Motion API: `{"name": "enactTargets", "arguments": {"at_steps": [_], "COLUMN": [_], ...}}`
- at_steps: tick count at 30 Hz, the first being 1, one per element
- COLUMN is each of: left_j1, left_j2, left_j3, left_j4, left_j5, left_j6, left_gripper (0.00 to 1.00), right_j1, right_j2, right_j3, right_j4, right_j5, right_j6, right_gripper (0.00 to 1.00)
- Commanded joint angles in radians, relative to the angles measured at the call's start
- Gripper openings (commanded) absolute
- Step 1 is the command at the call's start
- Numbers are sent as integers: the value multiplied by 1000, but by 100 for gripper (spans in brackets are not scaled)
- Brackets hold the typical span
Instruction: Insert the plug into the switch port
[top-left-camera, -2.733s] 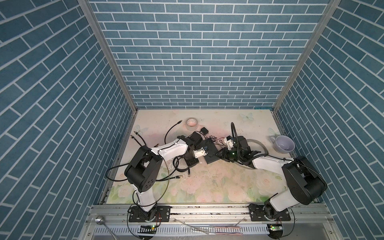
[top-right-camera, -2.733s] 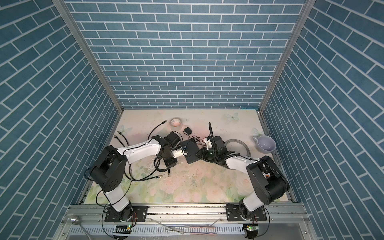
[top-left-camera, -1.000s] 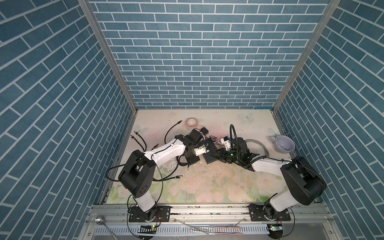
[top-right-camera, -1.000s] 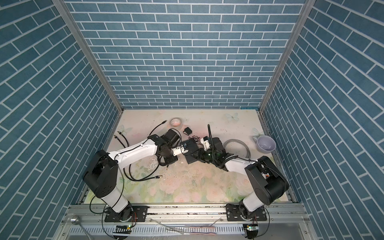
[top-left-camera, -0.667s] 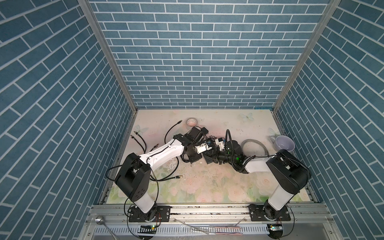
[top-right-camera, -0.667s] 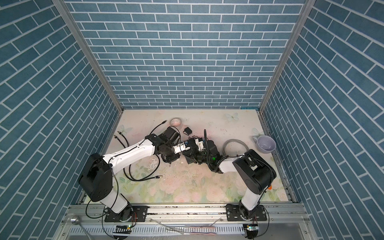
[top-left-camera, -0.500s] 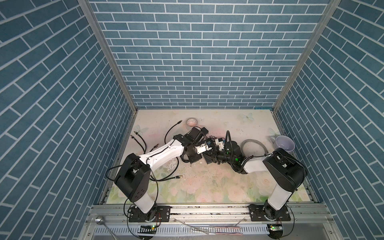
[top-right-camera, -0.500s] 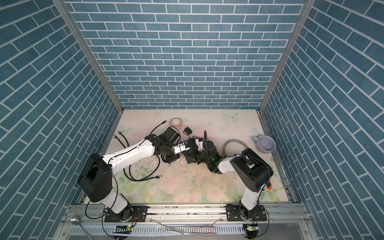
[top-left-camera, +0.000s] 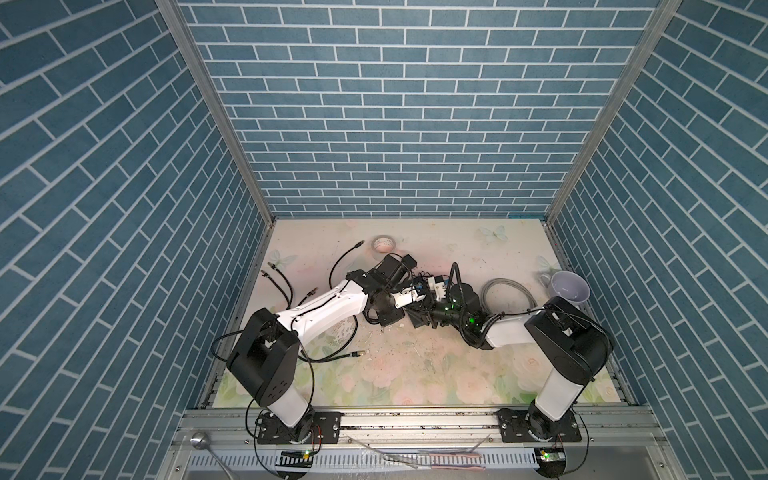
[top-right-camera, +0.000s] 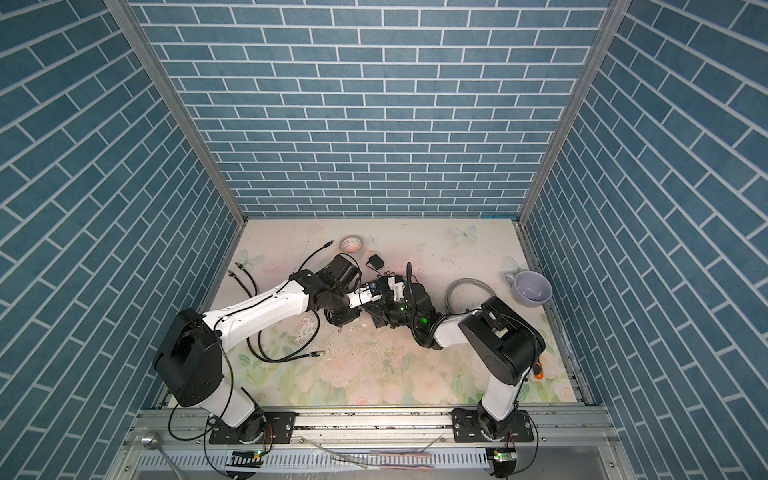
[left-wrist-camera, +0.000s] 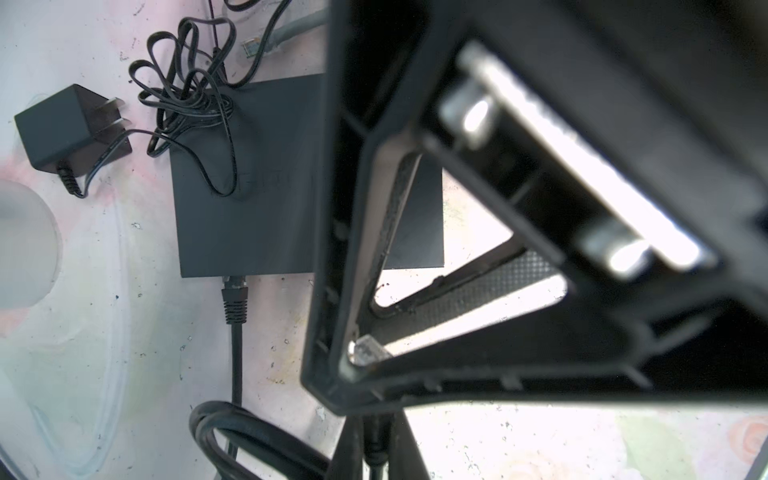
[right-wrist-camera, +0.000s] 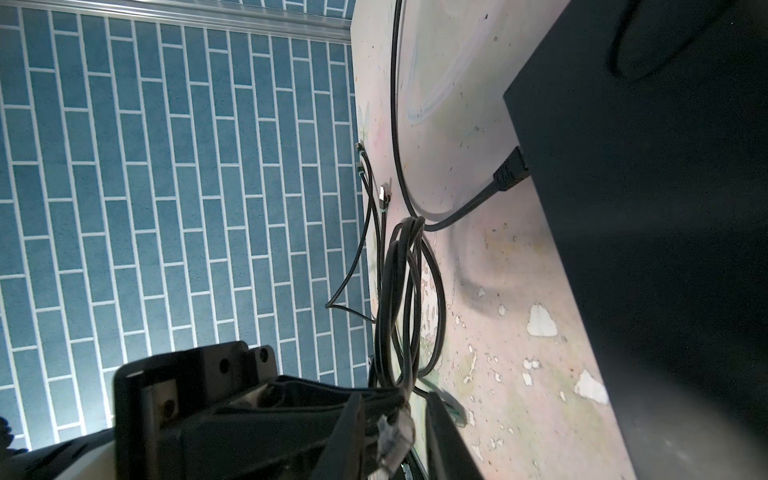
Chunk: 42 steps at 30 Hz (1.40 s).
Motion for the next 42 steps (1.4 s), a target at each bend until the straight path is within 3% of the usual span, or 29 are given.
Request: {"name": "enactTargets", "arguments": {"at_steps": [1,18,21,31,40,42], "left_j1": [-5,-5,-4,39,54,60], "left_j2": [-27,-20,-27,-87,-92,-93], "left_j3": [-15,-17,-28,-114,-180,-184], "left_j4": [3,16,27,72,171,184], "left_j5": [1,-30,-40,54,105,105], "left_j6": [9,11,7,6,-25,-27], "left_gripper": [0,0,8,26,28,24], "right_j1": [7,11,10,4,1,1], "right_j2": [14,-9,-21,-37,-24,-27], "right_j3": [29,42,37,0,9,9], "right_j4": [28,-26,-40,-18,60,53], "right_j5": [-5,-29,-33,-25,-51,-54], "right_j6": [31,-6,-31,-72,-29,-29], "right_gripper": [24,4,1,0,0,0]}}
